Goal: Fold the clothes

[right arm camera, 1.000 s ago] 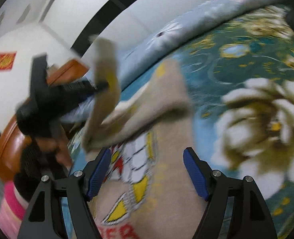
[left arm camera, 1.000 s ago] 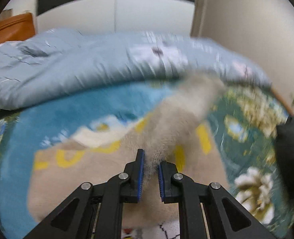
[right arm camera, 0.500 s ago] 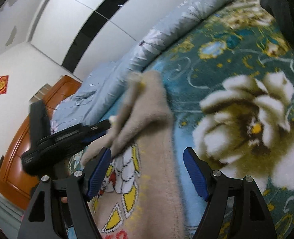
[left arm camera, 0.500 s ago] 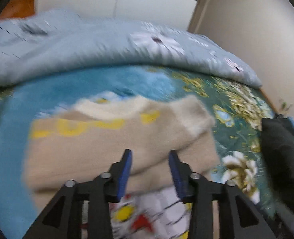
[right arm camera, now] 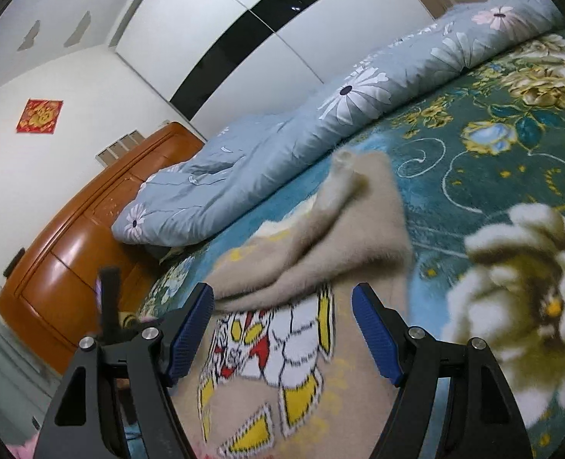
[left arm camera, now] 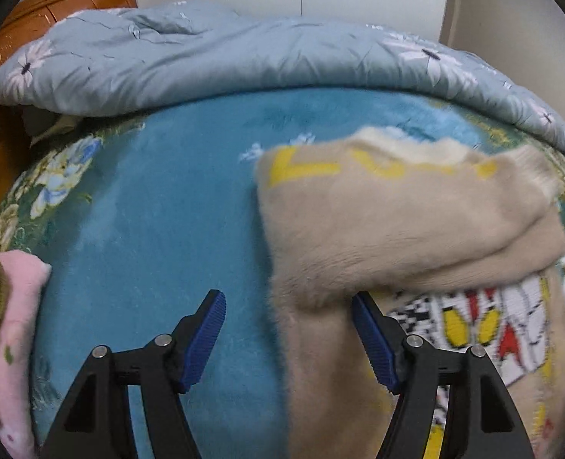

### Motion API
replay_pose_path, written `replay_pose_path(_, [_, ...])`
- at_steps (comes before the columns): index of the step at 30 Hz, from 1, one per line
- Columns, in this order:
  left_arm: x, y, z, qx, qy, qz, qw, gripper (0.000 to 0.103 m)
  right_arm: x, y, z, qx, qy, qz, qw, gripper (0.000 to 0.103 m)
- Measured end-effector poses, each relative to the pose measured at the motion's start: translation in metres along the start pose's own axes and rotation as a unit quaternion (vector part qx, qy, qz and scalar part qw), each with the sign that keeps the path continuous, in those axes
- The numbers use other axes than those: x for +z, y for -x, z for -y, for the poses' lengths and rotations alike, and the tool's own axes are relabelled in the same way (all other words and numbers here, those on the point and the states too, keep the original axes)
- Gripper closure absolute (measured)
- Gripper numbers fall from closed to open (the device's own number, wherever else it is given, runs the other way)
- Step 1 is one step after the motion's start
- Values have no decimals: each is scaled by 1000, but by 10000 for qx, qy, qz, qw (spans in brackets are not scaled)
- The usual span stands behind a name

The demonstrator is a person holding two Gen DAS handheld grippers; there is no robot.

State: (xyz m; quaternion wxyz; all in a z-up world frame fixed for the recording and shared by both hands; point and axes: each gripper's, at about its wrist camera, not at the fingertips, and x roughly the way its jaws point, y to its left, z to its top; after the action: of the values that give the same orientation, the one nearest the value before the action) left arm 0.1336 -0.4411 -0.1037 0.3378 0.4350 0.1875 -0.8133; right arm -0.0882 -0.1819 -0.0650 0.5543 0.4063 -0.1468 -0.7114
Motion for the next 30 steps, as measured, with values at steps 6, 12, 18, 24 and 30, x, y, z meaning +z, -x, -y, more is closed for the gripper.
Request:
replay_pose_path(6, [-5, -8, -23, -215, 583, 108, 9980, 28, 44, -44, 3, -601, 127, -265, 9978, 27])
replay_pose_path(12, [-10, -15, -41, -559, 1059, 98, 9928, 26, 72, -84, 17, -871, -212, -475, 9948, 27])
replay_pose_path(18, [-14, -19, -52, -779, 1378, 111, 9873, 23, 78, -96, 5, -928, -97, -529, 9942, 43])
replay_pose_path(24, [-18, -19, -53, -821, 1432, 151, 9862, 23, 76, -108, 2, -1229, -81, -822, 9890, 92])
replay_pose_path(30, [-20, -17, -55, -860, 1502, 201, 9847, 20, 72, -62, -2, -782, -212, -235, 9964, 93])
